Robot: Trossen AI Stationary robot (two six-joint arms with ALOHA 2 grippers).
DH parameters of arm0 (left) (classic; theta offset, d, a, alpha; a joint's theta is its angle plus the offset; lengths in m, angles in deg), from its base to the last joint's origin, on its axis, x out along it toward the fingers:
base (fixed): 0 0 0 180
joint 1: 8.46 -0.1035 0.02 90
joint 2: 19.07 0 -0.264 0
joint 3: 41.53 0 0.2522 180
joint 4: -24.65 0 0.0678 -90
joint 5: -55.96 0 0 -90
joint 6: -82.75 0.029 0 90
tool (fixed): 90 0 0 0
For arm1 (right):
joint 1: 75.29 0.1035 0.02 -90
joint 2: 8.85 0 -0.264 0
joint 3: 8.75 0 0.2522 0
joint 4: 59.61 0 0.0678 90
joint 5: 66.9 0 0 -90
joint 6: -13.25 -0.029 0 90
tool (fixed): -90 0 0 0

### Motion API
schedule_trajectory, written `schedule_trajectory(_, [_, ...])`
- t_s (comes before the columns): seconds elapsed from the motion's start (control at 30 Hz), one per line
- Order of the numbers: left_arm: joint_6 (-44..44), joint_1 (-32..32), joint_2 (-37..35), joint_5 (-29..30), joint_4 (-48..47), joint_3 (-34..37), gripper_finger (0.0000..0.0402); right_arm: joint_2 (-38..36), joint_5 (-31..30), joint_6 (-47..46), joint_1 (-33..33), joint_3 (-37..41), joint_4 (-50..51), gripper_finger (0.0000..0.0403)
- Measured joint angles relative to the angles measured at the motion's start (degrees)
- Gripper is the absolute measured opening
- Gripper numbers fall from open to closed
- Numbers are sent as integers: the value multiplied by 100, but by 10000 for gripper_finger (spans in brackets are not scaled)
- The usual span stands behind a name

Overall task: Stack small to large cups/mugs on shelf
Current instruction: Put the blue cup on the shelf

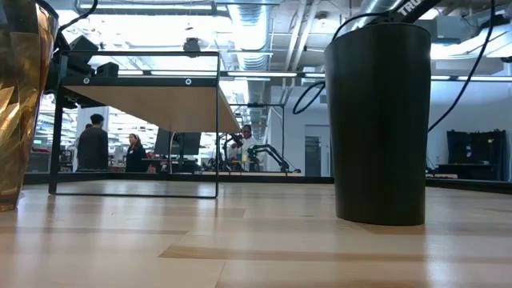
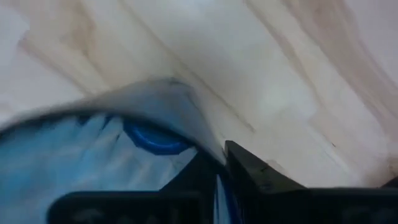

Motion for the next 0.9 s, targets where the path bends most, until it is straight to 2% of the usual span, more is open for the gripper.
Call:
schedule_trajectory(0.07, [0, 0, -1, 0, 1, 1, 265, -31, 36, 87, 31, -12, -43, 16])
schedule_trajectory(0.2, [-1, 0, 0, 43, 0, 1, 265, -46, -114, 91, 40, -195, 147, 19])
schedule_trajectory(0.33, [-3, -2, 0, 149, -4, 0, 265, -61, -142, 303, 45, -764, 508, 13])
schedule_trajectory(0.73, [-12, 0, -1, 149, -4, 0, 265, -61, -137, 523, 143, -3436, 1459, 13])
schedule_trajectory(0.9, [-25, 0, 0, 148, -4, -2, 265, -63, -131, 523, 141, -4391, 1512, 13])
